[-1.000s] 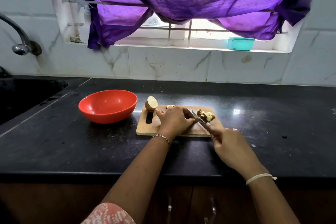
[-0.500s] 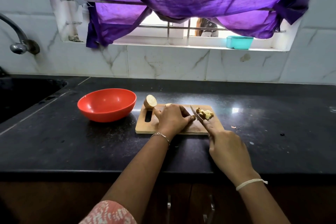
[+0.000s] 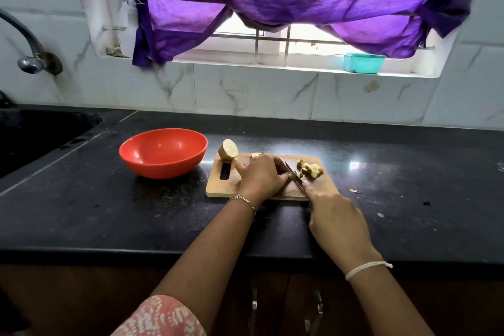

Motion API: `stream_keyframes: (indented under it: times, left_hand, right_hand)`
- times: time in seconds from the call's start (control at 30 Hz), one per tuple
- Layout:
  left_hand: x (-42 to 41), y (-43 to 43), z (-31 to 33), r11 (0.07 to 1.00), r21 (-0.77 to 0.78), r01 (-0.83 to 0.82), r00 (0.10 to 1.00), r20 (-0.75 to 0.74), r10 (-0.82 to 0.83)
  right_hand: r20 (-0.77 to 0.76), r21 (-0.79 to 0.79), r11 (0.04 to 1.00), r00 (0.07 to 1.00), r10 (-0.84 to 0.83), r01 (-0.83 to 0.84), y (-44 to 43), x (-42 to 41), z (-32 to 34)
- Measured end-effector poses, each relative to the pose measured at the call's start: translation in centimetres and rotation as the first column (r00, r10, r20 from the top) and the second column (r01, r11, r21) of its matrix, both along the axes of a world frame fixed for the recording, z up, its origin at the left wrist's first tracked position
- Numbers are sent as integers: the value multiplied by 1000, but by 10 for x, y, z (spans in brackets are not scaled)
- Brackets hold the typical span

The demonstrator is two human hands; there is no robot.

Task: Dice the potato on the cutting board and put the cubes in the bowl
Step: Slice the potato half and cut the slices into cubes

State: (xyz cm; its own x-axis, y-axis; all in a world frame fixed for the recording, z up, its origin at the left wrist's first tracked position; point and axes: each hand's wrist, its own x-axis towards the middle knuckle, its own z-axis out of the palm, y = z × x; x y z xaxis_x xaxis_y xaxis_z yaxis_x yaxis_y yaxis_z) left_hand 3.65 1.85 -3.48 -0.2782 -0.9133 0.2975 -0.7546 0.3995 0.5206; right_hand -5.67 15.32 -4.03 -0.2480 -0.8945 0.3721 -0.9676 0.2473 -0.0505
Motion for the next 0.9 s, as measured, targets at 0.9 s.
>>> stream_keyframes:
  times: [0.9]
  left_hand:
    - [3, 4, 2, 1000, 19, -3, 996, -89, 5]
  right_hand:
    - [27, -87, 995, 999, 46, -44, 5, 4, -2]
